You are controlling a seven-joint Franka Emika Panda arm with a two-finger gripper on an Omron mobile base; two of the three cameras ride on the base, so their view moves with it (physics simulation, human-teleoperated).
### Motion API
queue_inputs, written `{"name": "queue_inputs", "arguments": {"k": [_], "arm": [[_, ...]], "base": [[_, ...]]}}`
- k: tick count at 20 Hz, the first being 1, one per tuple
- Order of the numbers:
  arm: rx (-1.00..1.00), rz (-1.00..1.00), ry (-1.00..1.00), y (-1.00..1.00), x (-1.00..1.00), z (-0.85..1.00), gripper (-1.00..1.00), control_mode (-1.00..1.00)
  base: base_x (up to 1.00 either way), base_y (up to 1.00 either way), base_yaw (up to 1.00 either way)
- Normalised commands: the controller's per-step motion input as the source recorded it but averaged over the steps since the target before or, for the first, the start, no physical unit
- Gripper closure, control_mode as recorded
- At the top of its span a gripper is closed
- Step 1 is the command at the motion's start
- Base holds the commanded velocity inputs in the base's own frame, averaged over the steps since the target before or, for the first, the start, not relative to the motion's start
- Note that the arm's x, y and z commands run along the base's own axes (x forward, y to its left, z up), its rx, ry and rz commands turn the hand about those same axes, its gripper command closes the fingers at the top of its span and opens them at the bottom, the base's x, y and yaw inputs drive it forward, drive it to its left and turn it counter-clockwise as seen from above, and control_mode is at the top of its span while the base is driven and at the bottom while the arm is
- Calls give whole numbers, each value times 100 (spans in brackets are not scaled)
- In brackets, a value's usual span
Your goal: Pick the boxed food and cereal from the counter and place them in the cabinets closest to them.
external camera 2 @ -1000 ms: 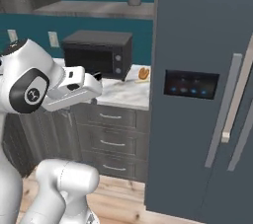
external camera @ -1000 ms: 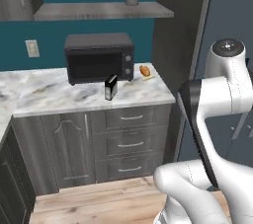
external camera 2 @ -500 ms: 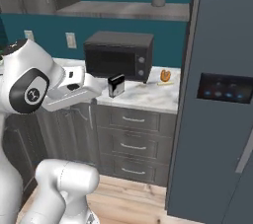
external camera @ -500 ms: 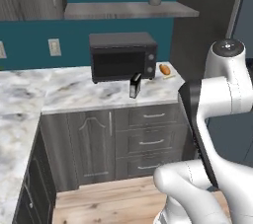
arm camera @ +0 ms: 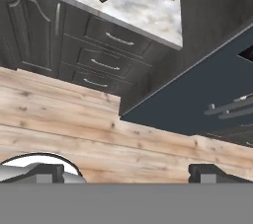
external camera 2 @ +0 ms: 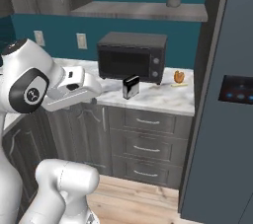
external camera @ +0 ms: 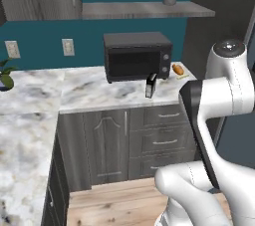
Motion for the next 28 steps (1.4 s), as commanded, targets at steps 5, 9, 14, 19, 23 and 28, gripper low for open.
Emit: {"name": "queue_inputs", "arguments": {"k": [5,9,14,19,23,28], "arm": [[0,0,0,0,0,0,-100,100],[0,0,0,0,0,0,-100,100],[0,0,0,0,0,0,-100,100],[0,0,0,0,0,0,-100,100],[0,0,0,0,0,0,-100,100],[0,0,0,0,0,0,-100,100]], "base": [[0,3,0],[4,0,0],[31,0,0],[43,0,0],[50,0,0],[48,0,0]]}}
